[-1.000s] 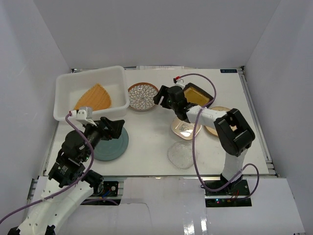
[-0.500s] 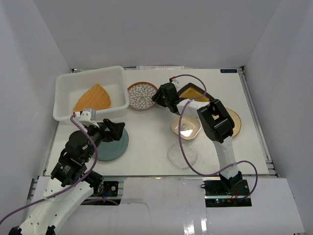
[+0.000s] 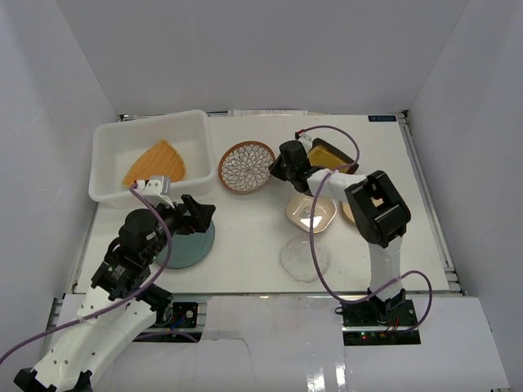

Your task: Place the plates into the plastic bin on the countertop

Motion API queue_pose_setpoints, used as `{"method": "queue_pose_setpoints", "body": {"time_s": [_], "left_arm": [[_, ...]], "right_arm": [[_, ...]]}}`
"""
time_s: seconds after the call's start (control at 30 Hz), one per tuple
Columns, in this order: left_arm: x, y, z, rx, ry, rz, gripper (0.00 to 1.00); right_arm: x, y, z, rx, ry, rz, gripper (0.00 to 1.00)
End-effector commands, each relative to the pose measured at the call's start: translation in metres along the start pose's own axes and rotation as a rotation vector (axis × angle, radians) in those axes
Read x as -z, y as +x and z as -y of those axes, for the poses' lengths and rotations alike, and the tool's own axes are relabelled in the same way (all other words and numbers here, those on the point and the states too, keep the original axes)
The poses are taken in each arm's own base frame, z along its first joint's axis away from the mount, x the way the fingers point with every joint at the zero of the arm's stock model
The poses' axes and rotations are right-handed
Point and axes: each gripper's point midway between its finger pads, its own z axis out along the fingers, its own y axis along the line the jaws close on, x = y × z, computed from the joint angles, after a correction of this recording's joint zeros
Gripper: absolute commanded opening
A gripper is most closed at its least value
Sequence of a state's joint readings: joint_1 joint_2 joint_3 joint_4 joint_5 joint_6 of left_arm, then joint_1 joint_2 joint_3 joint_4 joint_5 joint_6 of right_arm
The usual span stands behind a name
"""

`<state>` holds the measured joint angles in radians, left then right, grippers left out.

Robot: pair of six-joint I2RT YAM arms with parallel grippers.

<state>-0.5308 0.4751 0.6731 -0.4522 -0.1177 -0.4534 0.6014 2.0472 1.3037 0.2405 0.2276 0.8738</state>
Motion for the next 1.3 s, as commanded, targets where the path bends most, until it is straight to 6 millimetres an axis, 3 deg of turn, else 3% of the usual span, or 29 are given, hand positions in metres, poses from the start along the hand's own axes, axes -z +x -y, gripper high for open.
{"method": "queue_pose_setpoints", "body": {"time_s": [0.0,0.07,0.1,0.17,0.2,0.27,0.3,0.37,0.4,0.6,0.8,0.93,1.0,1.1,1.17,1.2,1.27], "left_arm": [[-0.001,-0.016,0.019,0.027,0.055,-0.002,0.98],[-0.006,-0.020,0.026,0.039,0.066,-0.024,0.96],[-0.009,-0.020,0.028,0.045,0.068,-0.034,0.96],[-0.018,-0.019,0.035,0.057,0.080,-0.067,0.93],[-0.021,-0.019,0.037,0.062,0.085,-0.078,0.92],[-0.030,-0.018,0.046,0.073,0.116,-0.103,0.89],[-0.040,-0.010,0.045,0.078,0.107,-0.140,0.86],[-0.050,-0.005,0.049,0.083,0.116,-0.170,0.84],[-0.059,0.001,0.047,0.091,0.097,-0.198,0.82],[-0.088,0.009,0.046,0.105,0.079,-0.215,0.81],[-0.113,0.026,0.044,0.111,0.071,-0.257,0.76],[-0.121,0.041,0.031,0.105,0.016,-0.282,0.70],[-0.121,0.043,0.026,0.102,-0.003,-0.282,0.63],[-0.120,0.040,0.026,0.100,-0.001,-0.270,0.35],[-0.122,0.041,0.017,0.093,-0.049,-0.267,0.37],[-0.124,0.040,0.016,0.089,-0.061,-0.269,0.46],[-0.124,0.041,0.014,0.088,-0.067,-0.273,0.49]], "right_arm": [[0.065,-0.099,-0.062,0.037,-0.147,0.283,0.08],[0.082,-0.105,-0.058,0.071,-0.132,0.309,0.08],[0.102,-0.120,-0.065,0.078,-0.151,0.351,0.08],[0.116,-0.119,-0.057,0.125,-0.143,0.353,0.08],[0.135,-0.127,-0.064,0.130,-0.177,0.369,0.08],[0.145,-0.118,-0.057,0.148,-0.196,0.343,0.08],[0.161,-0.119,-0.065,0.150,-0.248,0.337,0.08],[0.169,-0.109,-0.057,0.146,-0.274,0.302,0.08],[0.183,-0.110,-0.065,0.142,-0.330,0.296,0.08],[0.215,-0.084,-0.078,0.132,-0.504,0.191,0.08],[0.234,-0.066,-0.088,0.104,-0.633,0.123,0.08],[0.236,-0.054,-0.084,0.096,-0.658,0.093,0.08],[0.239,-0.053,-0.084,0.095,-0.667,0.094,0.08],[0.242,-0.050,-0.084,0.092,-0.683,0.088,0.08],[0.243,-0.049,-0.084,0.084,-0.691,0.083,0.08],[0.246,-0.051,-0.084,0.083,-0.697,0.094,0.08],[0.252,-0.053,-0.085,0.083,-0.705,0.106,0.08]]}}
